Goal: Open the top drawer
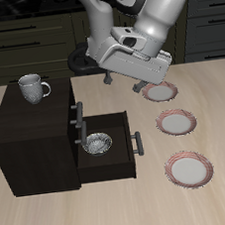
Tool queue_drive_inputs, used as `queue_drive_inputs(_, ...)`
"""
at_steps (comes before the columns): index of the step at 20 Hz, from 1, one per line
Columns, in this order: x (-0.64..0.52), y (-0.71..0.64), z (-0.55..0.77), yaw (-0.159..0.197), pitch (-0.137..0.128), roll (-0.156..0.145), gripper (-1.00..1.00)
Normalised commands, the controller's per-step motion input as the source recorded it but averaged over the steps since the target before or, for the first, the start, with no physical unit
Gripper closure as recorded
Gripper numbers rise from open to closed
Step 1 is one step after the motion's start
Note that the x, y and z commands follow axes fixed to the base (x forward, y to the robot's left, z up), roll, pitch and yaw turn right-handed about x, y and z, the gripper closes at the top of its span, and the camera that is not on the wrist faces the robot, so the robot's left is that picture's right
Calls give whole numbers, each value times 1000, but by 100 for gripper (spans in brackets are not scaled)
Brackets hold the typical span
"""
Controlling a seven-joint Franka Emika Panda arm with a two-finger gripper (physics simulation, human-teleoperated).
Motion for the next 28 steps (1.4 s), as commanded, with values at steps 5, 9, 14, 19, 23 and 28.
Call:
queue_drive_inputs(5, 76, -150, -104, 2, 61, -78, -100)
queue_drive_inputs(9, -43, -40, -71, 42, 9, -41, -100)
queue_drive_inputs(14, -127, -55, -29, -7, 41, -45, -100)
queue_drive_inputs(19, -78, -108, -46, -7, 30, -47, -100)
queue_drive_inputs(23, 86, -321, -4, -17, 12, -56, -100)
queue_drive_inputs(28, 54, -234, -4, -4, 5, -35, -100)
